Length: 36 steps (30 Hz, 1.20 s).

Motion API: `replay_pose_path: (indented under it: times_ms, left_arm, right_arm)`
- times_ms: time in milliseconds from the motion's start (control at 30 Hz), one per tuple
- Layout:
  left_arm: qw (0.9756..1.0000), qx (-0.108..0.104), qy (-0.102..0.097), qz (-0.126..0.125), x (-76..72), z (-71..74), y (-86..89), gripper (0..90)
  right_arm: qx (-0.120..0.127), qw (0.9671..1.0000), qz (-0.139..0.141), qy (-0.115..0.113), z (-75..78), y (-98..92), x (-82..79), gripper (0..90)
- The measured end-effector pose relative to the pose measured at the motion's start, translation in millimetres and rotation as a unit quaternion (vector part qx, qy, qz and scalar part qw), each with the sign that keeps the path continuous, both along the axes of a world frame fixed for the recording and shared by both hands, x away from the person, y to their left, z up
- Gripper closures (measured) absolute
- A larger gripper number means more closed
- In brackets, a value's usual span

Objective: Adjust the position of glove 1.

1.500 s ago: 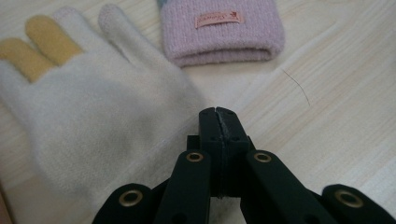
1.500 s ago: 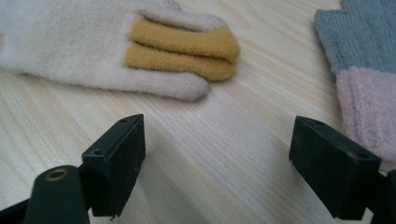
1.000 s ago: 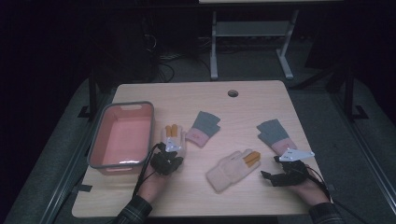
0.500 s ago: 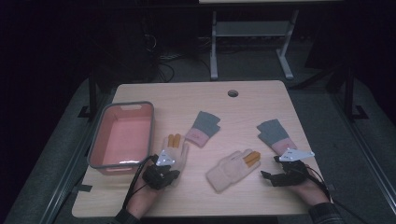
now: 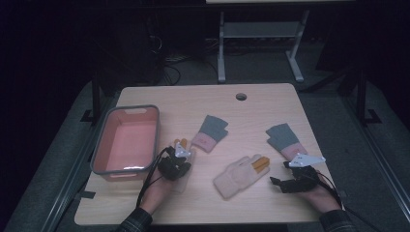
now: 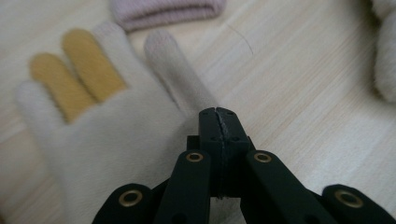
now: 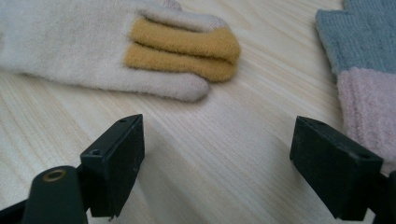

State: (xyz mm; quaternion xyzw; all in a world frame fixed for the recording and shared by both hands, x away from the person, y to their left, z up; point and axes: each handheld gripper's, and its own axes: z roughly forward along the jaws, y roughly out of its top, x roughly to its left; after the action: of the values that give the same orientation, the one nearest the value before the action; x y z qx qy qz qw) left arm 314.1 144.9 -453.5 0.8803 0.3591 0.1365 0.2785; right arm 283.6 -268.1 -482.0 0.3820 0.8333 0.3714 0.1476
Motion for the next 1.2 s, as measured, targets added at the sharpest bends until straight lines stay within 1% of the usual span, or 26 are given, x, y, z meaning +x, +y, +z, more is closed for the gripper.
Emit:
replay_pose_path:
  times_ms: [67,133,167,200,267,333,367,400,467,533,600,633,667,700,733,767,800,833,867,900,933,1000,1067,1100,1133,1200]
  left_arm:
    - [1.0,-0.001,-0.004,-0.001,-0.5,-0.4,-0.2,89.6]
    - [1.0,-0.002,0.001,-0.004,-1.6,0.2,-0.1,89.6]
    - [0.9999,-0.006,0.003,-0.01,-3.9,-0.2,-0.4,89.6]
    - [0.9998,-0.004,0.007,-0.018,-5.6,0.3,-0.6,89.6]
    - [0.9996,-0.008,0.01,-0.026,-10.5,0.3,-1.8,89.6]
    - [0.9991,-0.018,0.018,-0.034,-16.9,-0.1,-3.7,89.6]
    - [0.9991,-0.018,0.018,-0.034,-16.9,-0.1,-3.7,89.6]
    - [0.9984,-0.019,0.022,-0.049,-21.5,0.2,-5.0,89.6]
    - [0.9973,-0.017,0.026,-0.067,-24.6,0.6,-7.2,89.6]
    - [0.9956,-0.021,0.028,-0.087,-26.5,0.2,-11.3,89.7]
    - [0.994,-0.02,0.029,-0.104,-27.6,0.3,-15.2,89.6]
    - [0.9929,-0.022,0.033,-0.112,-28.4,0.3,-17.2,89.6]
    - [0.9921,-0.025,0.035,-0.118,-29.1,0.0,-19.1,89.6]
    - [0.9921,-0.025,0.035,-0.118,-29.1,0.0,-19.1,89.6]
    - [0.9894,-0.029,0.041,-0.136,-31.1,-0.2,-22.6,89.6]
    - [0.9894,-0.029,0.041,-0.136,-31.1,-0.2,-22.6,89.6]
    - [0.9869,-0.033,0.041,-0.153,-33.7,-0.7,-26.2,89.6]
    - [0.9853,-0.035,0.041,-0.162,-34.6,-1.0,-27.8,89.6]
    - [0.9839,-0.036,0.042,-0.17,-35.2,-1.2,-29.3,89.6]
    - [0.9834,-0.038,0.041,-0.173,-36.0,-1.5,-30.9,89.6]
    - [0.9834,-0.038,0.041,-0.173,-36.0,-1.5,-30.9,89.6]
    - [0.9826,-0.043,0.043,-0.176,-35.5,0.1,-30.2,89.4]
    - [0.9827,-0.045,0.043,-0.174,-34.5,2.0,-28.3,88.0]
    - [0.9847,-0.05,0.035,-0.163,-32.5,6.9,-22.9,85.9]
    - [0.9861,-0.054,0.029,-0.154,-31.0,10.0,-19.5,85.5]
    - [0.9893,-0.062,0.02,-0.131,-27.6,16.4,-11.0,83.7]
  right_arm:
    - [0.0,1.0,0.0,0.0,0.0,0.0,0.0,17.4]
    - [0.0,1.0,0.0,0.0,0.0,0.0,0.0,17.4]
    - [0.0,1.0,0.0,0.0,0.0,0.0,0.1,17.4]
    - [0.0,1.0,0.0,0.0,0.0,0.0,0.1,17.4]
    - [0.0,1.0,0.001,0.0,0.0,0.0,0.1,17.4]
    - [0.0,1.0,0.001,0.0,0.0,0.0,0.0,17.4]
    - [0.0,1.0,0.001,0.0,0.0,0.0,0.0,17.4]
    - [0.0,1.0,0.0,0.0,0.0,0.0,0.0,17.4]
    - [0.0,1.0,0.0,0.0,0.0,0.0,0.1,17.4]
    - [0.0,1.0,0.0,0.0,0.0,0.0,0.0,17.4]
    - [0.0,1.0,0.0,0.0,0.0,0.0,0.0,17.4]
    - [0.0,1.0,0.0,0.0,0.0,0.0,0.0,17.4]
    - [0.0,1.0,0.0,0.0,0.0,0.0,0.0,17.4]
    - [0.0,1.0,0.0,0.0,0.0,0.0,0.0,17.4]
    - [0.0,1.0,0.0,0.0,0.0,0.0,0.0,17.4]
    - [0.0,1.0,0.0,0.0,0.0,0.0,0.0,17.4]
    - [0.0,1.0,0.001,0.0,0.0,0.0,0.0,17.4]
    - [0.0,1.0,0.001,0.0,0.0,-0.1,0.1,17.4]
    - [0.0,1.0,0.0,0.0,0.0,0.0,0.1,17.4]
    - [0.0,1.0,0.001,0.0,0.0,-0.1,0.1,17.4]
    - [0.0,1.0,0.001,0.0,0.0,-0.1,0.1,17.4]
    - [0.0,1.0,0.001,0.0,0.0,0.0,0.1,17.4]
    - [0.0,1.0,0.001,0.0,0.0,0.0,0.1,17.4]
    - [0.0,1.0,0.001,0.0,0.0,0.0,0.1,17.4]
    - [0.0,1.0,0.001,0.0,0.0,0.0,0.1,17.4]
    - [0.0,1.0,0.0,0.0,0.0,0.0,0.1,17.4]
